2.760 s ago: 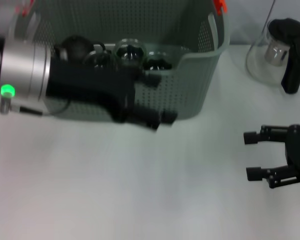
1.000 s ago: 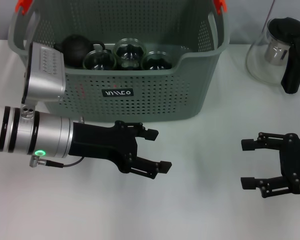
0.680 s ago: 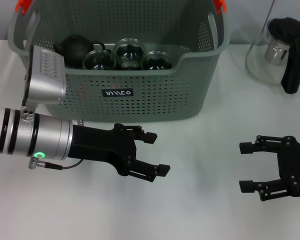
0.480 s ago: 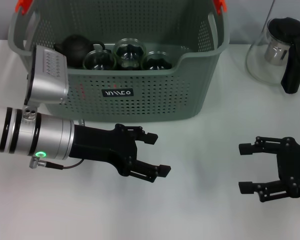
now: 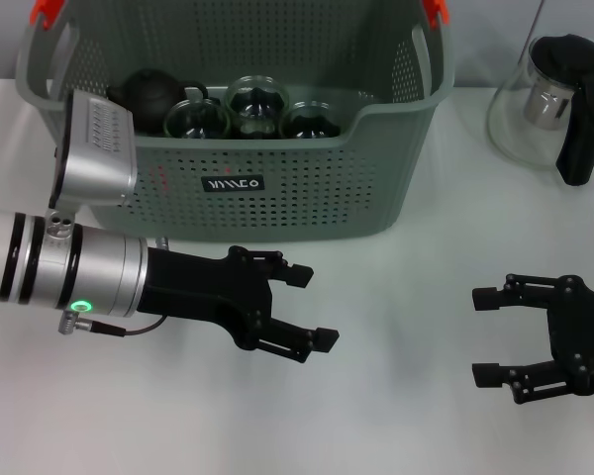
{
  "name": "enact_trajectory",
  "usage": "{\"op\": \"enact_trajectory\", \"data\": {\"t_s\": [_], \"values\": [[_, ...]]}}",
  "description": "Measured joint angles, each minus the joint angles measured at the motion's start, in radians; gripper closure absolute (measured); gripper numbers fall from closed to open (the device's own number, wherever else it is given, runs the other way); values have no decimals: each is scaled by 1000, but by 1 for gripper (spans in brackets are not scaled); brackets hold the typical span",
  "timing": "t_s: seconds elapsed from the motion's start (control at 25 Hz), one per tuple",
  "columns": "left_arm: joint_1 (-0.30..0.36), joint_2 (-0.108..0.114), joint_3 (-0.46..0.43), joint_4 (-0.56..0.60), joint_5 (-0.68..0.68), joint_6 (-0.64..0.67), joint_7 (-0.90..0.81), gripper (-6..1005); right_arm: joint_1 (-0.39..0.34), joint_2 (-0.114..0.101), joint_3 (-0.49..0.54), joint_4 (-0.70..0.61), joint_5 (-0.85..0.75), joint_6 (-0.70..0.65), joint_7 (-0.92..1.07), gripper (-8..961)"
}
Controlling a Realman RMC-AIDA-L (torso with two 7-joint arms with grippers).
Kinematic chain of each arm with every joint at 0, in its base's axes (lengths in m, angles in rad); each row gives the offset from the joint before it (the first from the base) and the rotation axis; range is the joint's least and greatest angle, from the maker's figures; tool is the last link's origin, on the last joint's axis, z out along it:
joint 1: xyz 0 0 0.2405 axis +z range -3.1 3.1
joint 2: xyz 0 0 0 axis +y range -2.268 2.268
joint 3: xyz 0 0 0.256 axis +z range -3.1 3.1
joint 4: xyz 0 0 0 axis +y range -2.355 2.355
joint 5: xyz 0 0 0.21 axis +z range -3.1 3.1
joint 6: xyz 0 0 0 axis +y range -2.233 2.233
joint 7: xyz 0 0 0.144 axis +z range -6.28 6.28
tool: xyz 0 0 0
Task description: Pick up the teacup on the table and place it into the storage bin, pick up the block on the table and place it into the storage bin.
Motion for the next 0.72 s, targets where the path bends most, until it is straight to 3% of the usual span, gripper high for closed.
{"op": "enact_trajectory", "data": {"t_s": [0.72], "values": [[0, 1, 12, 0, 1, 0, -2, 70, -3, 5, 0, 0, 0, -2, -2, 11]]}}
